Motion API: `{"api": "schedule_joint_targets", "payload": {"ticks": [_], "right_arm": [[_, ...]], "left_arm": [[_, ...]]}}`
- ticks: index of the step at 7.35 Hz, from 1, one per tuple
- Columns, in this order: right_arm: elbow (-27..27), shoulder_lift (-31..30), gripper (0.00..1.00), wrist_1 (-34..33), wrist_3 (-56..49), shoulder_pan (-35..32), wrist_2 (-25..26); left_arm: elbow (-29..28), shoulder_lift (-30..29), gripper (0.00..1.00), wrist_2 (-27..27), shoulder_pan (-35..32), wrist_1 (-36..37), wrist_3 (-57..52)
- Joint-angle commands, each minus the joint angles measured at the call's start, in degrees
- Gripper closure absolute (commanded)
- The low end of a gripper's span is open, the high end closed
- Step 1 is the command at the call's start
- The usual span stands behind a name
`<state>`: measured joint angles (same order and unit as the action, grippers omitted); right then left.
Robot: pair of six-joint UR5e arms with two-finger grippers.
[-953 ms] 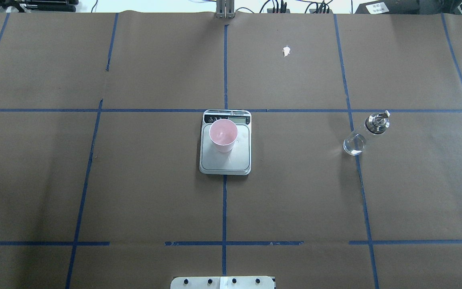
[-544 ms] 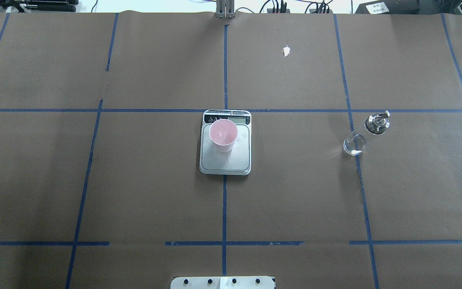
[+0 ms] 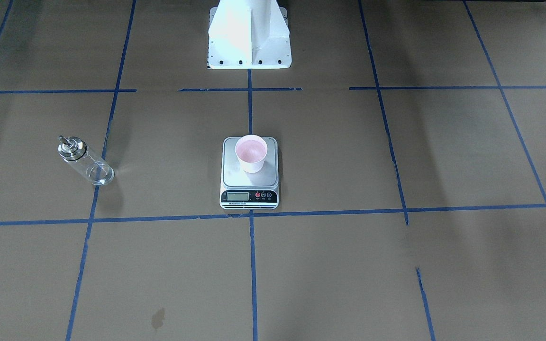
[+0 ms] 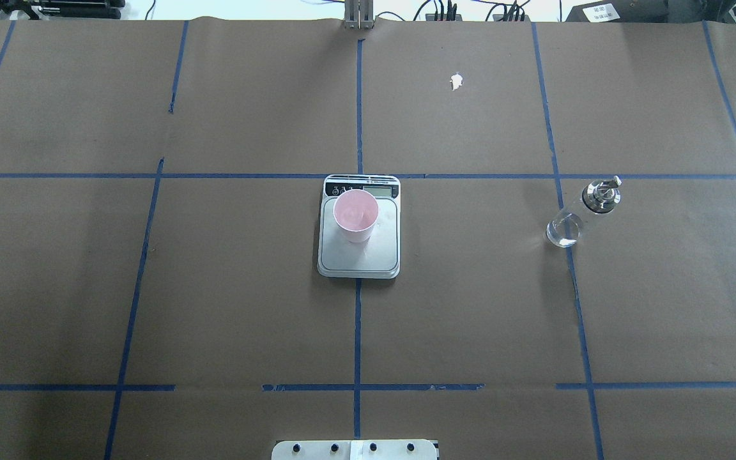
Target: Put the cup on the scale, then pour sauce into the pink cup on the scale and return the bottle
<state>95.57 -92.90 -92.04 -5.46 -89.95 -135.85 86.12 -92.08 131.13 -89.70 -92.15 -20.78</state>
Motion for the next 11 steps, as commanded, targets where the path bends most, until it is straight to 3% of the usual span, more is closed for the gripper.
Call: {"api": "schedule_joint_targets", "payload": {"ticks": [1, 6, 8, 11], "right_arm": [[0.32, 1.49, 0.0, -0.15, 0.89, 0.12, -0.12], [1.55, 1.76, 0.0, -0.07, 10.12, 1.35, -0.12], [1.64, 1.76, 0.0, 0.02, 10.12, 1.35, -0.21], [2.08, 1.76, 0.0, 0.02, 10.04, 1.35, -0.12]], "left_arm": [[0.71, 0.15, 0.0, 0.0, -0.21, 0.04, -0.05], [0.71, 0.06, 0.0, 0.17, -1.0, 0.04, 4.23], [0.8, 0.06, 0.0, 4.11, -1.52, -0.04, 11.26], [6.23, 0.94, 0.0, 4.57, -2.23, -0.57, 11.46]]}}
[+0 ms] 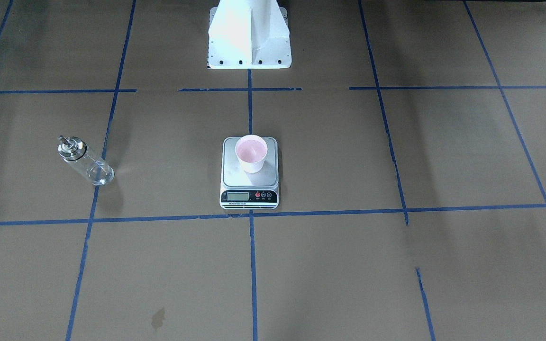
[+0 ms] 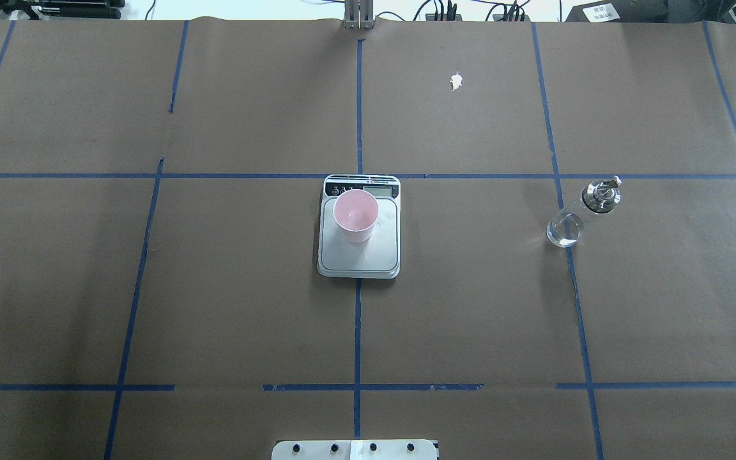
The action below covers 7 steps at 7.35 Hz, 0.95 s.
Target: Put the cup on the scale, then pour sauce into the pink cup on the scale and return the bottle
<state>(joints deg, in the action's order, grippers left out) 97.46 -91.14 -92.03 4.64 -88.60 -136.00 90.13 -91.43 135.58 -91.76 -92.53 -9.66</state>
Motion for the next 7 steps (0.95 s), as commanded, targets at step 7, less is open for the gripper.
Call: {"api": "schedule_joint_targets", "payload": {"ticks": [7], "right_arm": [[0.1, 0.0, 0.0, 0.01, -0.86, -0.08, 0.38]], "left_arm": [[2.15, 0.37, 0.0, -0.05, -0.26, -0.2, 2.54]]}}
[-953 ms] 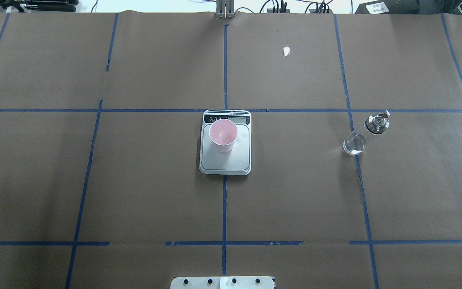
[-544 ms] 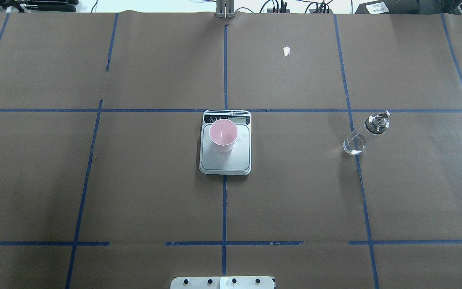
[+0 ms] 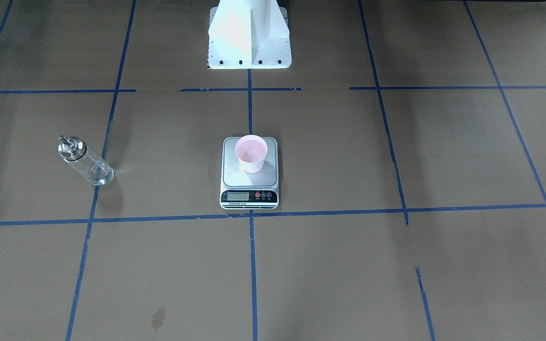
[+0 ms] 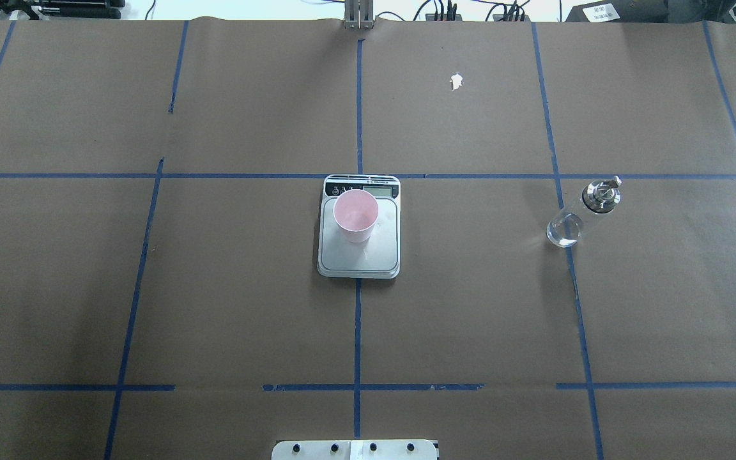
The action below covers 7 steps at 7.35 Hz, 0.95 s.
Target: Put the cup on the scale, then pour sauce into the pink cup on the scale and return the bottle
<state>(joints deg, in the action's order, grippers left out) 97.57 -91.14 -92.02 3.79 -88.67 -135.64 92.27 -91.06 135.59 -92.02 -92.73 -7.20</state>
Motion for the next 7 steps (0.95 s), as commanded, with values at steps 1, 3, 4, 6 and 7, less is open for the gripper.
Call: {"api": "schedule_joint_targets", "payload": {"ticks": [1, 3, 4, 6, 7], "right_arm": [[-0.01, 0.0, 0.0, 0.09, -0.19, -0.01, 0.37], [0.08, 0.09, 0.0, 0.09, -1.5, 0.08, 2.91], [0.08, 0.09, 0.0, 0.09, -2.29, -0.01, 3.27], [0.08, 0.18, 0.0, 0.09, -3.69, 0.08, 5.28], [-0.01, 0.35, 0.0, 0.09, -3.88, -0.01, 5.65]], "left_arm": [[-0.07, 0.0, 0.0, -0.07, -0.01, 0.0, 0.08], [0.02, 0.0, 0.0, -0.07, -0.01, 0.0, 0.43], [0.02, 0.0, 0.0, -0.07, -0.01, 0.0, 0.34], [0.02, 0.0, 0.0, -0.07, -0.01, 0.0, 0.34], [0.02, 0.0, 0.0, -0.07, -0.01, 0.0, 0.34]]}}
